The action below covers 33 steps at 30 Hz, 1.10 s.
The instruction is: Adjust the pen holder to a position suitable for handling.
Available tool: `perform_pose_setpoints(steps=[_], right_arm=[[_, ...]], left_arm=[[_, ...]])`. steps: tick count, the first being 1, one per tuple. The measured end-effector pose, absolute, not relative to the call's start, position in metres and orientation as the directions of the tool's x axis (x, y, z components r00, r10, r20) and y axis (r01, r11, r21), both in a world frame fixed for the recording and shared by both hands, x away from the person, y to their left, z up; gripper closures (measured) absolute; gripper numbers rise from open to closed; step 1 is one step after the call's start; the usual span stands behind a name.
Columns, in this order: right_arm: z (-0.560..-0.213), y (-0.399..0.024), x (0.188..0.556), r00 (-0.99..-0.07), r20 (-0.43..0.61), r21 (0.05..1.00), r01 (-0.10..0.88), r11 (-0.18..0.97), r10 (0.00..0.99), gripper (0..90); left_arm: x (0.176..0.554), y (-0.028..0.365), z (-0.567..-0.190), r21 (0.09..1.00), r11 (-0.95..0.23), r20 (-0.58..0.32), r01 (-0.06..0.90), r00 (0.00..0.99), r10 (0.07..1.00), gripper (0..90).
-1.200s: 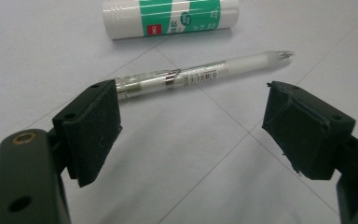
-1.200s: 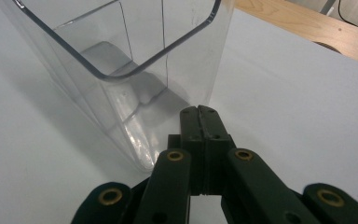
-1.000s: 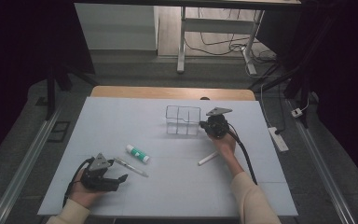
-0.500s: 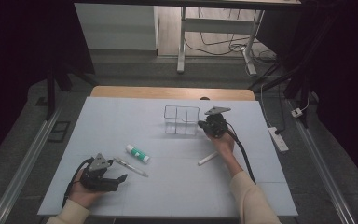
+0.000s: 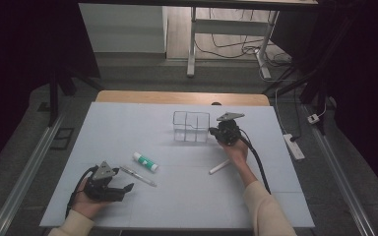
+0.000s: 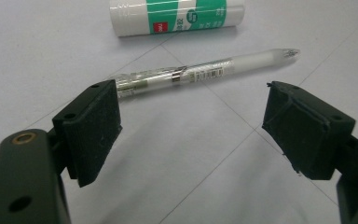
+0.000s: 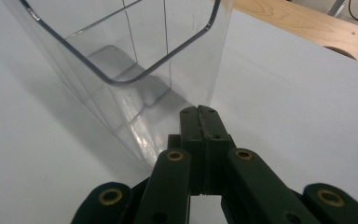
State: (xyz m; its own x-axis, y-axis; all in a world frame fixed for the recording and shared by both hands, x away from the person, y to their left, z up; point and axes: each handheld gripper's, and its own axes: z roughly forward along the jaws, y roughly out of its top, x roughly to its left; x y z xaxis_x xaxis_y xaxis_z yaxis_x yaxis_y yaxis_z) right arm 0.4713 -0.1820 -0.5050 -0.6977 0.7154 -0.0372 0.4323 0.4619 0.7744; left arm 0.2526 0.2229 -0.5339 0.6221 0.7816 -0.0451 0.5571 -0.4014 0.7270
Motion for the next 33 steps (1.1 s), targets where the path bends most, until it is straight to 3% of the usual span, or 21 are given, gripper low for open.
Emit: perform_pose_setpoints(steps=[16,20,25,33], right_arm=[[-0.496,-0.209,0.435,-0.69,-0.021,0.794,0.429,0.431,0.724,88.4],[-0.496,-0.214,0.425,-0.687,-0.033,0.795,0.422,0.436,0.726,75.4],[-0.491,-0.226,0.415,-0.679,0.025,0.806,0.448,0.387,0.734,55.8],[-0.488,-0.251,0.384,-0.699,0.012,0.822,0.414,0.391,0.715,44.7]], left_arm=[[0.255,0.222,-0.533,0.734,-0.405,-0.05,0.546,0.637,0.769,19.4],[0.257,0.222,-0.534,0.732,-0.404,-0.052,0.549,0.636,0.77,19.4],[0.258,0.223,-0.534,0.728,-0.413,-0.04,0.548,0.635,0.772,19.4],[0.259,0.225,-0.536,0.726,-0.409,-0.044,0.553,0.631,0.775,19.4]])
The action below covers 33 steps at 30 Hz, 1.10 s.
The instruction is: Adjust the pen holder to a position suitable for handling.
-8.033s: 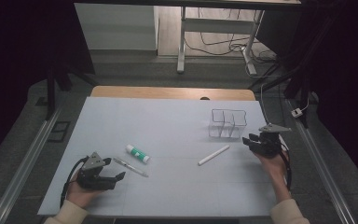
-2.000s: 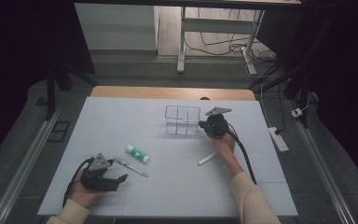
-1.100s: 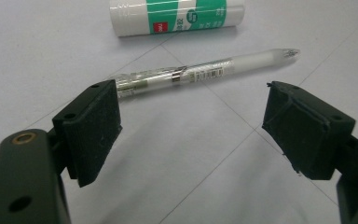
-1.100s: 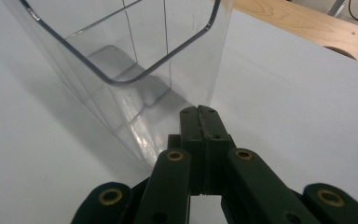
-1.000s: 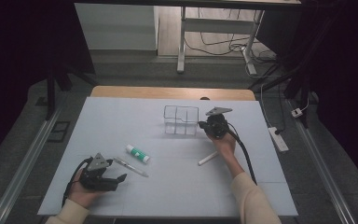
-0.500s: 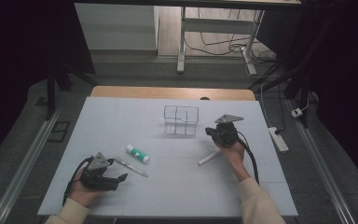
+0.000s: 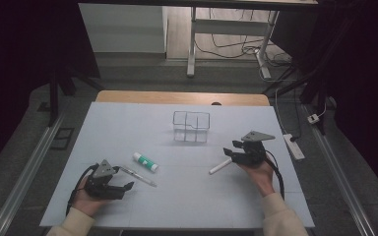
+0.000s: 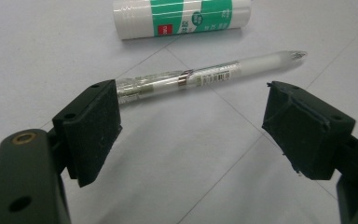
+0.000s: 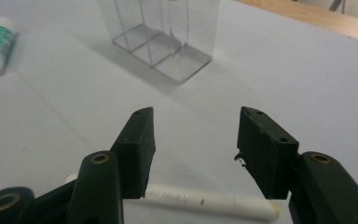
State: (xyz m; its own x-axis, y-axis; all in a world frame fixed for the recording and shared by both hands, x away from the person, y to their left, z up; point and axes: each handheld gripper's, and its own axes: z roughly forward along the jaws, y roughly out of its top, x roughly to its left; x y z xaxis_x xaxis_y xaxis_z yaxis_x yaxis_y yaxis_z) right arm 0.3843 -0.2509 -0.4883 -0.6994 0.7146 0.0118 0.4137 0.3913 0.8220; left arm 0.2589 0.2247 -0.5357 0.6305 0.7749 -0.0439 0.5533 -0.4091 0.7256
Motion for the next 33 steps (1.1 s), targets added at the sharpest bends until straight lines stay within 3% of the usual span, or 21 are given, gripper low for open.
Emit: perform_pose_setpoints(steps=[6,16,33], right_arm=[[-0.491,-0.272,0.368,-0.704,0.05,0.821,0.432,0.372,0.708,41.8],[-0.5,-0.299,0.338,-0.717,0.023,0.819,0.413,0.398,0.697,37.8],[-0.507,-0.301,0.321,-0.766,-0.016,0.81,0.367,0.457,0.643,36.3]], left_arm=[[0.259,0.224,-0.535,0.723,-0.415,-0.037,0.552,0.631,0.775,19.5],[0.259,0.223,-0.536,0.722,-0.418,-0.035,0.551,0.632,0.774,19.5],[0.261,0.225,-0.534,0.727,-0.421,-0.029,0.543,0.636,0.771,19.9]])
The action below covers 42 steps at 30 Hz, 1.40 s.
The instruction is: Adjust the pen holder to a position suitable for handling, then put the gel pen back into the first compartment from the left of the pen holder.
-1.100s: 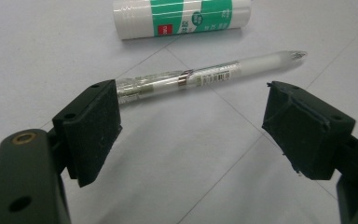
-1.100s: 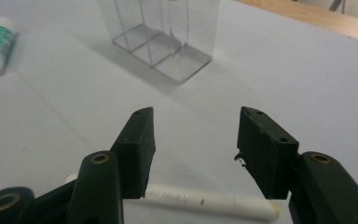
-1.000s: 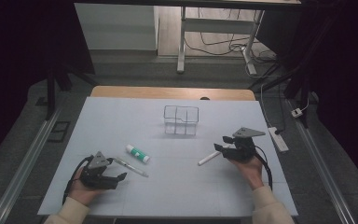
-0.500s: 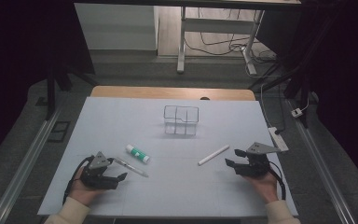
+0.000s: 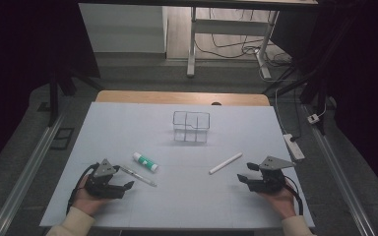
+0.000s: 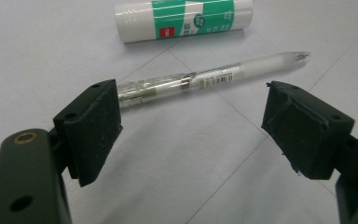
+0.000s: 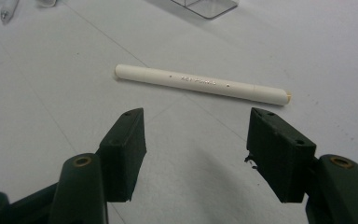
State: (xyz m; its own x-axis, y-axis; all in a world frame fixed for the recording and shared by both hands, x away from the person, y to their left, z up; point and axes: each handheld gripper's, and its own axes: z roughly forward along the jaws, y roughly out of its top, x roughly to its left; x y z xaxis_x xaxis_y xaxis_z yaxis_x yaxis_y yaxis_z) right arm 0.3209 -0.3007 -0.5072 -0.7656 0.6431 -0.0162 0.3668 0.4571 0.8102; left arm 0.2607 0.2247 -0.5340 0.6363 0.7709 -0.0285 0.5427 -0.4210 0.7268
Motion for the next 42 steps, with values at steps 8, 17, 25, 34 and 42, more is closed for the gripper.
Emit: perform_pose_setpoints(steps=[8,17,25,34,42], right_arm=[[-0.507,-0.302,0.317,-0.766,-0.031,0.807,0.36,0.468,0.642,36.5],[-0.508,-0.304,0.319,-0.766,-0.035,0.804,0.361,0.473,0.642,36.4],[-0.508,-0.303,0.32,-0.769,-0.03,0.798,0.366,0.478,0.638,36.3],[-0.509,-0.305,0.321,-0.767,-0.02,0.794,0.377,0.476,0.641,36.0],[-0.51,-0.304,0.321,-0.77,-0.021,0.79,0.378,0.483,0.637,35.9]], left_arm=[[0.263,0.226,-0.531,0.738,-0.432,-0.017,0.519,0.653,0.757,20.8],[0.272,0.229,-0.523,0.743,-0.495,0.031,0.452,0.715,0.699,23.3],[0.277,0.224,-0.516,0.707,-0.565,0.066,0.425,0.755,0.652,23.3],[0.287,0.219,-0.506,0.681,-0.626,0.071,0.378,0.818,0.571,23.3],[0.295,0.215,-0.497,0.675,-0.664,0.068,0.322,0.868,0.491,24.2]])
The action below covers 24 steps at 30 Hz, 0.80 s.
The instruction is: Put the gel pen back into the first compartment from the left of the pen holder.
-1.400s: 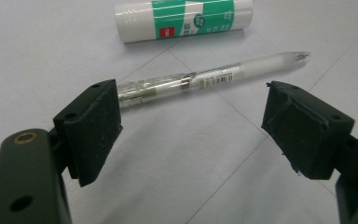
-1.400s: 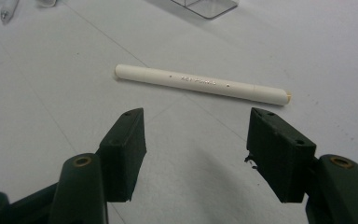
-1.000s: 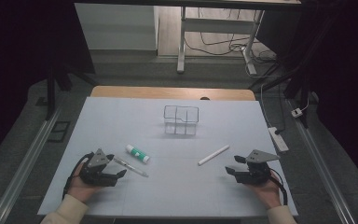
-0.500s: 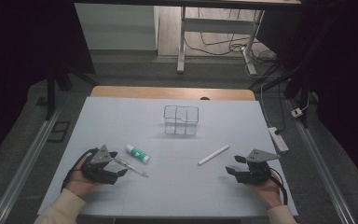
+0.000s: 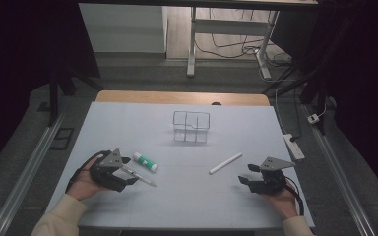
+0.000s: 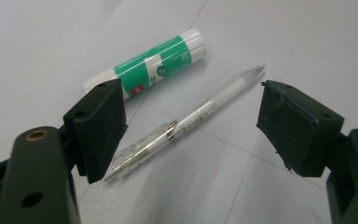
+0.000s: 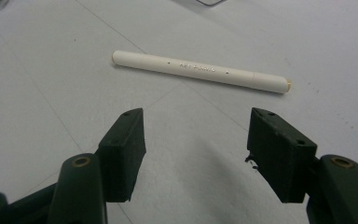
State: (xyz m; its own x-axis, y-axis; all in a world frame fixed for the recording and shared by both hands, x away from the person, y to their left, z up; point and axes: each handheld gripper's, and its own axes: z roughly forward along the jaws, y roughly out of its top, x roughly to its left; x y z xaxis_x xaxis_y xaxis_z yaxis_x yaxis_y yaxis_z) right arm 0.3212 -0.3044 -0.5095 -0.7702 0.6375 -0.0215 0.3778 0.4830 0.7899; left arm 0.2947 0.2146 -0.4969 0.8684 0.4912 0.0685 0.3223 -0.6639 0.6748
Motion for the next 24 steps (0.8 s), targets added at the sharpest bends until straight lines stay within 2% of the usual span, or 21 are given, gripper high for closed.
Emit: perform_pose_setpoints(steps=[10,24], right_arm=[[-0.511,-0.304,0.322,-0.771,-0.021,0.783,0.383,0.491,0.637,35.7],[-0.512,-0.303,0.323,-0.77,-0.021,0.777,0.389,0.495,0.638,35.6]], left_arm=[[0.308,0.203,-0.492,0.622,-0.745,0.062,0.241,0.933,0.354,26.4],[0.316,0.179,-0.495,0.571,-0.804,0.052,0.165,0.97,0.236,29.9]])
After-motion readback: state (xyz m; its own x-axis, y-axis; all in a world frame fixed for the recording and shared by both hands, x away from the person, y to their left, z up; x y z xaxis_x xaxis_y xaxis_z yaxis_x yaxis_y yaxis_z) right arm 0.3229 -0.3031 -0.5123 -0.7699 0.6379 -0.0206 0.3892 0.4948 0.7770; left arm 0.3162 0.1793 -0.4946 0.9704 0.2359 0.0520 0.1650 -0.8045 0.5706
